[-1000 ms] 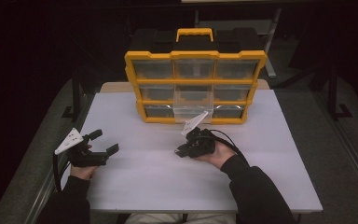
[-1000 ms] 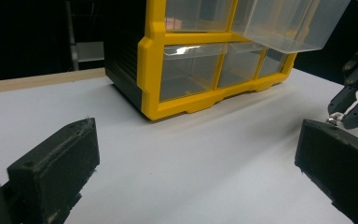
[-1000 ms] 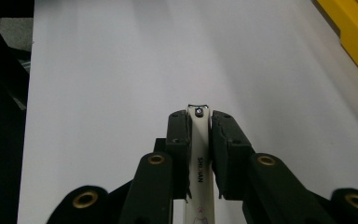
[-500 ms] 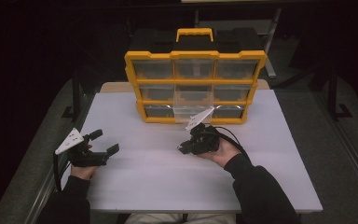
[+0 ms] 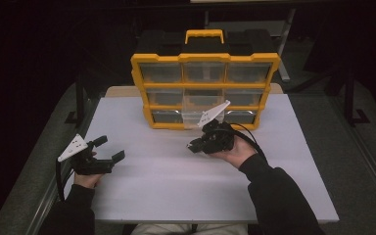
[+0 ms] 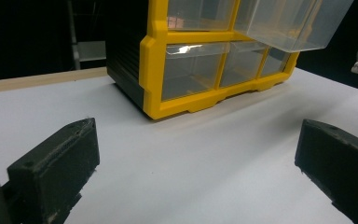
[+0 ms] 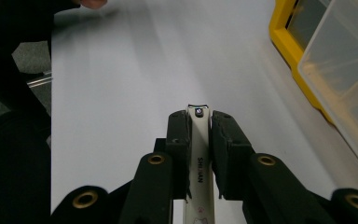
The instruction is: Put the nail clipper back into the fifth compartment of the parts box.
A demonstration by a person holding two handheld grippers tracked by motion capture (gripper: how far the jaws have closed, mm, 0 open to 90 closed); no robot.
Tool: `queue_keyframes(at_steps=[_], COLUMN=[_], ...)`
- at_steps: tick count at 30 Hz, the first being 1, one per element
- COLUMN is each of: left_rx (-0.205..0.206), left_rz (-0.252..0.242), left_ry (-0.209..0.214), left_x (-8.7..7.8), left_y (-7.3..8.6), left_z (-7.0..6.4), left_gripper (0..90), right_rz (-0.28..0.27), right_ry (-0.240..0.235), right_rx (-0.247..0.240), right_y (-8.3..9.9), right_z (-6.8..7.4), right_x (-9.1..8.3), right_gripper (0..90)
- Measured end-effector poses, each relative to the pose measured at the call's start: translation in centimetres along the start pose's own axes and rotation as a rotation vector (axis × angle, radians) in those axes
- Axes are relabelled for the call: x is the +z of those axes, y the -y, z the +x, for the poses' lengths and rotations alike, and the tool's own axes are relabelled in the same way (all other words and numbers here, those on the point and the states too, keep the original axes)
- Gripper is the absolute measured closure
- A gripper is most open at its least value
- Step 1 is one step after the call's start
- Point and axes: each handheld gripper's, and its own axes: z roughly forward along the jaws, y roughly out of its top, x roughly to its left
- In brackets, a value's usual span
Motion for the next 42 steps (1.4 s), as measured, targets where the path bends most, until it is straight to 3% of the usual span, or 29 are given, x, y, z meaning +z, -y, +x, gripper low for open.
queue_keyframes(at_steps=[26, 42], left_rx=[0.006, 0.006], left_rz=[0.001, -0.002], left_ry=[-0.002, 0.000], left_x=[0.0, 0.0], left_y=[0.0, -0.1], left_z=[0.0, 0.0], left_gripper=[0.0, 0.0], right_rz=[-0.021, -0.058], right_ry=[0.057, 0.121], right_rx=[-0.025, 0.006], right_y=[-4.0, -7.1], right_z=[-0.8, -3.0], right_x=[-3.3, -5.6], right_gripper=[76.3, 76.3])
